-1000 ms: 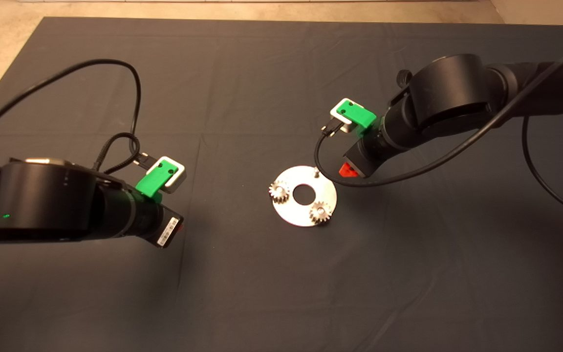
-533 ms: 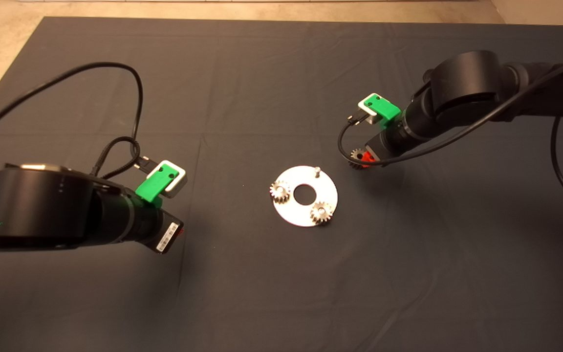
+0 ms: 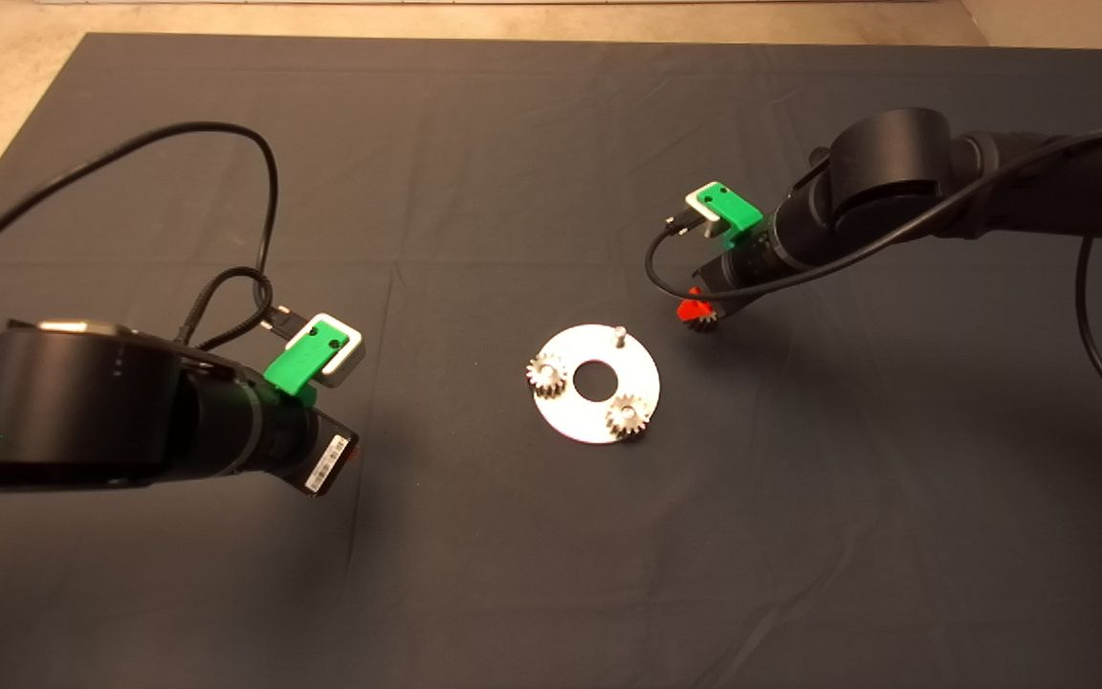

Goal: Install three planetary gears onto the carrier pins

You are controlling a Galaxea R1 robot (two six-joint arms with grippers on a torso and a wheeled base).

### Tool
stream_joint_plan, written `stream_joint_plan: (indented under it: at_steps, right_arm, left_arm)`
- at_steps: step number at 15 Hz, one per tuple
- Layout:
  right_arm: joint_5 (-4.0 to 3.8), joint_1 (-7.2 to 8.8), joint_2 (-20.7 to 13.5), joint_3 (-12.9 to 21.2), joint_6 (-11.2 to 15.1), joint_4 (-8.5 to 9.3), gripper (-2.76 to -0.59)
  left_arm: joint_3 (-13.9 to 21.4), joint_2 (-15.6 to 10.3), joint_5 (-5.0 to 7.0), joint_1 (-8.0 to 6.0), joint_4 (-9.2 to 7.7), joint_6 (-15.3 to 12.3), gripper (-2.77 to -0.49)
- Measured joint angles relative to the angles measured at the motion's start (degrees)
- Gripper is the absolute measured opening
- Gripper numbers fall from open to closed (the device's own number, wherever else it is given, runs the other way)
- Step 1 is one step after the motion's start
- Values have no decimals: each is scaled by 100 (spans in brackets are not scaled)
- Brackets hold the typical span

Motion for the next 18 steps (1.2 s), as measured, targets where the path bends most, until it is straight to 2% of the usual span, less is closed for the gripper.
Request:
stream_joint_plan:
  at_steps: [3, 6, 9, 10, 18]
  right_arm:
    - [4, 0, 46, -218, -60, 4, -116]
    - [4, -48, 46, -275, -91, 4, -116]
    - [6, -327, 63, -317, -91, 11, -115]
    - [9, -369, 67, -323, -91, 22, -115]
    - [11, -347, 80, -337, -138, 23, -115]
  left_arm:
    - [0, -2, 4, 0, -1, 0, -195]
    - [0, 0, 0, 0, -1, 0, -195]
    - [0, -15, 1, 0, -1, 2, -195]
    - [0, -13, 0, 0, -1, 2, -195]
    - [0, -15, 0, 0, -1, 2, -195]
